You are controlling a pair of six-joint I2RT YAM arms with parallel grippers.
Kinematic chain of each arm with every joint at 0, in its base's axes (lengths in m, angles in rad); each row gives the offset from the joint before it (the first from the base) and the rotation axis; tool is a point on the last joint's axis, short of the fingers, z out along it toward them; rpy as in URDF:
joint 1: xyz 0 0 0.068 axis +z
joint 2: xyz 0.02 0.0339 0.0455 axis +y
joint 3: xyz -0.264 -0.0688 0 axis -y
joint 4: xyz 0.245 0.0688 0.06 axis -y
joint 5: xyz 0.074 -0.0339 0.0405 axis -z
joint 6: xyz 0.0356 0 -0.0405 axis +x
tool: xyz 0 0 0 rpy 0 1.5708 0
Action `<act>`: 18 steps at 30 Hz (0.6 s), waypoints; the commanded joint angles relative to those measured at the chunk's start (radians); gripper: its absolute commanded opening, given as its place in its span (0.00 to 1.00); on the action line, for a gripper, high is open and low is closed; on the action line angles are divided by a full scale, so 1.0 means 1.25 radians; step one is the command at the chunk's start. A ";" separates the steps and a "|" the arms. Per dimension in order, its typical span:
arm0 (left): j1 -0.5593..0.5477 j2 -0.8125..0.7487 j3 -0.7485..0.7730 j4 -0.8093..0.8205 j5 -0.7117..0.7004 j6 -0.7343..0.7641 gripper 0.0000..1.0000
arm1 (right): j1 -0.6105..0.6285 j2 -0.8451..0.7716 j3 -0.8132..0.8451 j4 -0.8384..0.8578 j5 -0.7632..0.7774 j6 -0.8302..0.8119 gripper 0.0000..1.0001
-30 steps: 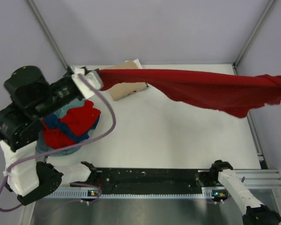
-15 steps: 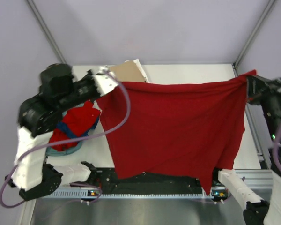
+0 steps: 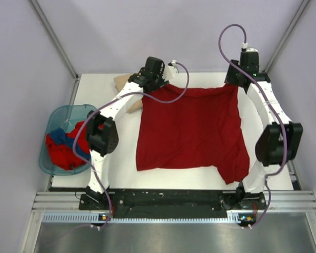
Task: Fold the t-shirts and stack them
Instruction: Flatten out the tshirt
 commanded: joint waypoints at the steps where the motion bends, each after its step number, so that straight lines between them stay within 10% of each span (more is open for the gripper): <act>1: 0.014 0.021 0.111 0.182 -0.135 0.027 0.78 | -0.040 0.128 0.212 -0.076 0.004 -0.008 0.74; 7: -0.001 -0.140 -0.030 0.061 0.040 0.000 0.86 | -0.040 0.017 0.031 -0.109 0.092 0.036 0.99; 13: -0.042 -0.348 -0.287 -0.256 0.369 0.096 0.61 | -0.042 -0.245 -0.337 -0.122 0.142 0.191 0.99; 18: -0.051 -0.411 -0.469 -0.357 0.412 0.123 0.60 | -0.054 -0.463 -0.597 -0.175 0.065 0.387 0.99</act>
